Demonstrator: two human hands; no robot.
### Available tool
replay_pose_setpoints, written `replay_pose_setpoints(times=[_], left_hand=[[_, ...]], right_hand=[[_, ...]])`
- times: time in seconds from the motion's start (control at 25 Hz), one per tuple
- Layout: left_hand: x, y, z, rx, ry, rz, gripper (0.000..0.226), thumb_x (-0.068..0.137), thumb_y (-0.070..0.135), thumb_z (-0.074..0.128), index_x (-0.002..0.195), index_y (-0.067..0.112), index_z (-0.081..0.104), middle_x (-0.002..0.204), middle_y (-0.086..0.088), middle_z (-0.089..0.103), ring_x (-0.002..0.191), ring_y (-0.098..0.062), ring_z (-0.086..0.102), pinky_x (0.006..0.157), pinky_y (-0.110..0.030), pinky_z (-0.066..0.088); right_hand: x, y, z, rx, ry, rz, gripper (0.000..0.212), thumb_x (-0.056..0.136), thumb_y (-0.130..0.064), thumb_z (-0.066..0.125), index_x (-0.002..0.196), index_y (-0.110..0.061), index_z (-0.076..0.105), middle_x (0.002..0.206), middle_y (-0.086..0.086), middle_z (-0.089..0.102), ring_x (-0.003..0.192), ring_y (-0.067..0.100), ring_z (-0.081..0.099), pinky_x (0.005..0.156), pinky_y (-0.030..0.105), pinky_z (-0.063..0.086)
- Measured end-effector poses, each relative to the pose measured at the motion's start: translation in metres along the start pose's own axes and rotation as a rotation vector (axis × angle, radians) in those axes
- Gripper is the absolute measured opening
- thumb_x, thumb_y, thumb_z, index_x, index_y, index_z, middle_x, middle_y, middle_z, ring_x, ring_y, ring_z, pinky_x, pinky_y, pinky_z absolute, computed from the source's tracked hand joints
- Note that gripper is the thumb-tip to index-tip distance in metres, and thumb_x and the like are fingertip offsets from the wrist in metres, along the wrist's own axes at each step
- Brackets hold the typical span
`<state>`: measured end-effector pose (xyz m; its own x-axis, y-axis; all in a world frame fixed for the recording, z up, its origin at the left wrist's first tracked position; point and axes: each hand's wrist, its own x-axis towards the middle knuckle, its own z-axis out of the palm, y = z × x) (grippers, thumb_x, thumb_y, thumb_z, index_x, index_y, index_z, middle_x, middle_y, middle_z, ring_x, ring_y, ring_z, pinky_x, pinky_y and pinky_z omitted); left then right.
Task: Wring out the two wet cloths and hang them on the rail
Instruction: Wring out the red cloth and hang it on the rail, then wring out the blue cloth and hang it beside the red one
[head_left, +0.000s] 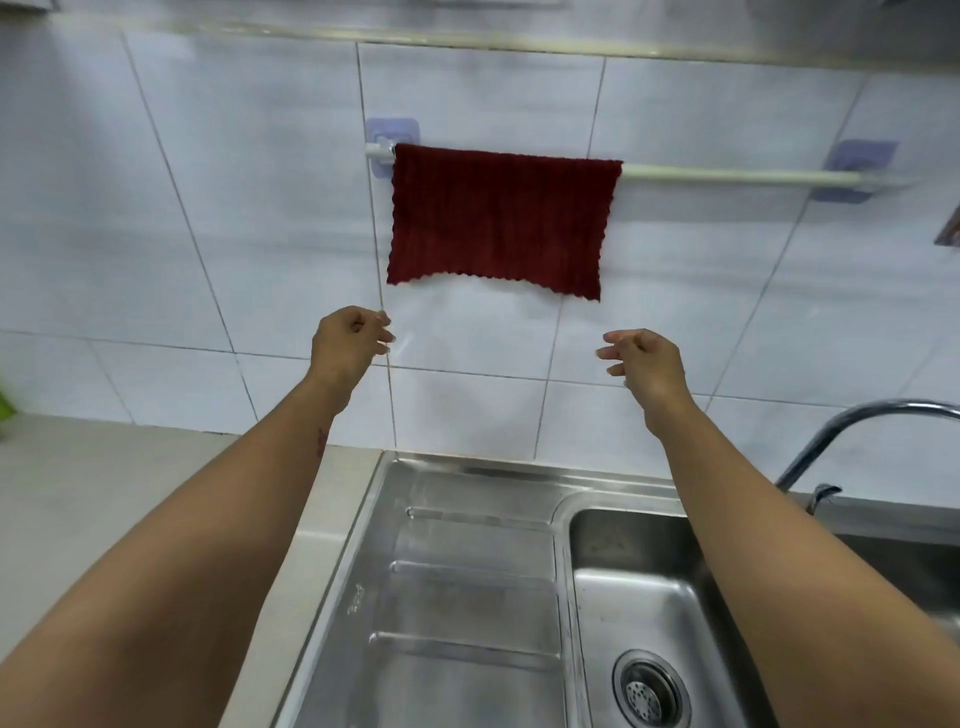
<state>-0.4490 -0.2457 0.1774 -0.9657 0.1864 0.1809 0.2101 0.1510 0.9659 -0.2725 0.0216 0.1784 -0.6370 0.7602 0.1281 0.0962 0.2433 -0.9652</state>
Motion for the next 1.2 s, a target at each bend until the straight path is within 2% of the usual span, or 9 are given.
replay_pose_setpoints(times=[0.2, 0.36, 0.4, 0.48, 0.56, 0.72, 0.92, 1.08, 1.2], left_hand=[[-0.07, -0.004, 0.027, 0.242, -0.25, 0.012, 0.015, 0.094, 0.014, 0.052, 0.096, 0.008, 0.066, 0.089, 0.001, 0.067, 0.076, -0.01, 0.063, 0.067, -0.015, 0.047], [-0.132, -0.016, 0.067, 0.403, -0.395, 0.022, 0.014, 0.091, 0.022, 0.057, 0.093, 0.013, 0.066, 0.095, -0.002, 0.068, 0.091, -0.02, 0.062, 0.078, -0.028, 0.048], [-0.151, -0.019, 0.08, 0.433, -0.429, 0.024, 0.013, 0.091, 0.023, 0.057, 0.093, 0.013, 0.066, 0.099, -0.002, 0.068, 0.093, -0.019, 0.061, 0.077, -0.027, 0.045], [-0.188, -0.022, 0.108, 0.48, -0.496, 0.022, 0.014, 0.092, 0.023, 0.057, 0.095, 0.013, 0.066, 0.102, -0.001, 0.066, 0.095, -0.017, 0.059, 0.077, -0.026, 0.041], [-0.22, -0.028, 0.132, 0.508, -0.544, 0.011, 0.012, 0.092, 0.022, 0.058, 0.094, 0.012, 0.065, 0.103, -0.006, 0.068, 0.097, -0.021, 0.06, 0.082, -0.028, 0.043], [-0.283, -0.054, 0.186, 0.532, -0.675, -0.063, 0.015, 0.092, 0.021, 0.06, 0.101, 0.009, 0.065, 0.103, -0.006, 0.067, 0.093, -0.016, 0.058, 0.084, -0.024, 0.042], [-0.354, -0.082, 0.251, 0.558, -0.812, -0.123, 0.008, 0.089, 0.015, 0.065, 0.084, 0.017, 0.059, 0.086, -0.003, 0.062, 0.078, -0.014, 0.058, 0.066, -0.014, 0.043], [-0.387, -0.098, 0.297, 0.618, -0.896, -0.162, 0.014, 0.083, 0.027, 0.069, 0.078, 0.029, 0.057, 0.098, -0.005, 0.067, 0.092, -0.023, 0.065, 0.087, -0.033, 0.053], [-0.406, -0.097, 0.32, 0.684, -0.947, -0.144, 0.017, 0.085, 0.036, 0.066, 0.097, 0.025, 0.061, 0.11, -0.005, 0.059, 0.101, -0.023, 0.06, 0.095, -0.037, 0.049]], right_hand=[[-0.036, 0.022, -0.029, -0.158, -0.111, 0.023, 0.028, 0.096, -0.018, 0.041, 0.105, -0.011, 0.066, 0.097, 0.004, 0.069, 0.069, 0.01, 0.058, 0.06, 0.018, 0.041], [-0.071, 0.057, -0.066, -0.273, -0.194, 0.045, 0.026, 0.095, -0.016, 0.043, 0.102, -0.009, 0.067, 0.097, 0.007, 0.068, 0.069, 0.009, 0.057, 0.051, 0.006, 0.042], [-0.08, 0.067, -0.079, -0.298, -0.221, 0.052, 0.024, 0.094, -0.016, 0.044, 0.099, -0.011, 0.068, 0.097, 0.008, 0.068, 0.071, 0.012, 0.058, 0.06, 0.009, 0.047], [-0.092, 0.091, -0.105, -0.363, -0.269, 0.075, 0.02, 0.092, -0.016, 0.047, 0.091, -0.015, 0.067, 0.097, 0.008, 0.069, 0.083, 0.02, 0.062, 0.085, 0.031, 0.053], [-0.099, 0.113, -0.13, -0.457, -0.314, 0.091, 0.017, 0.092, -0.021, 0.053, 0.091, -0.013, 0.068, 0.1, 0.01, 0.07, 0.096, 0.027, 0.064, 0.095, 0.045, 0.049], [-0.117, 0.151, -0.195, -0.607, -0.331, 0.142, 0.013, 0.091, -0.023, 0.059, 0.097, -0.015, 0.068, 0.108, 0.007, 0.069, 0.107, 0.026, 0.062, 0.099, 0.037, 0.045], [-0.13, 0.207, -0.268, -1.017, -0.577, 0.279, 0.042, 0.081, -0.028, 0.069, 0.12, -0.02, 0.057, 0.131, 0.008, 0.056, 0.117, 0.028, 0.054, 0.096, 0.034, 0.045], [-0.147, 0.236, -0.305, -1.367, -0.913, 0.358, 0.074, 0.069, -0.039, 0.078, 0.133, -0.023, 0.042, 0.134, 0.008, 0.044, 0.123, 0.03, 0.044, 0.098, 0.043, 0.044], [-0.161, 0.257, -0.315, -1.402, -0.88, 0.194, 0.067, 0.07, -0.035, 0.074, 0.128, -0.023, 0.043, 0.127, 0.007, 0.045, 0.121, 0.028, 0.04, 0.091, 0.039, 0.041]])
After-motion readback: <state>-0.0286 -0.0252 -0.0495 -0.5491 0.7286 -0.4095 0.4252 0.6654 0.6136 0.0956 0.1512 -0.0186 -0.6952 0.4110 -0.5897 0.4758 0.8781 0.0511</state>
